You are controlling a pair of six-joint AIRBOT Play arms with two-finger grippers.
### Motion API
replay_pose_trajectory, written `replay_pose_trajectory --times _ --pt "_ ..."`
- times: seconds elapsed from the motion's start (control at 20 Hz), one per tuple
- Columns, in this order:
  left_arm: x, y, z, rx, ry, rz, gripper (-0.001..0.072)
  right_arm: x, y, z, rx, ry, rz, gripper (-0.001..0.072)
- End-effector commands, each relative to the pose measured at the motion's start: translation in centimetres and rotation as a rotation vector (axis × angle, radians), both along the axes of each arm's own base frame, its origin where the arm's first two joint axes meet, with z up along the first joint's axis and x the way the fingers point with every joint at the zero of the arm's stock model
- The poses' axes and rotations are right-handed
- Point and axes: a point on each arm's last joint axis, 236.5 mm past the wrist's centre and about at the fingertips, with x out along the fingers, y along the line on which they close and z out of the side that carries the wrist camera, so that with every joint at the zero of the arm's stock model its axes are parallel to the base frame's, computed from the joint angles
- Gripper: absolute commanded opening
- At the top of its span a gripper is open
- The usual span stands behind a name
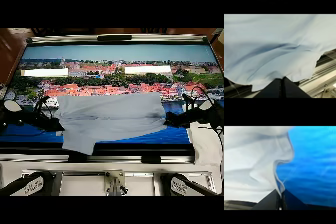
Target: Fold the shirts.
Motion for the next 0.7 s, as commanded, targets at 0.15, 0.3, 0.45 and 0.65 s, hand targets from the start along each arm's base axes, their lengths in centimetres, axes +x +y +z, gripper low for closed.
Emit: replay_pose_trajectory --times 0.15,0.3,0.45,0.65 --pt "6.4 0.8 0.8 0.005 -0.012 0.016 0.0030 8.5 1.1 3.2 -0.131 -0.234 0.061 0.0064" --pt "8.8 1.1 1.4 0.000 -0.016 0.001 0.0030 11.6 0.6 3.6 -0.147 -0.245 0.061 0.0064" --pt "11.8 1.6 2.0 0.006 -0.061 0.002 0.0030 14.5 0.5 4.1 -0.140 -0.275 0.047 0.0063" --pt "14.5 2.0 0.5 0.004 -0.052 0.008 0.0030 15.8 0.2 2.6 -0.131 -0.248 0.007 0.0064"
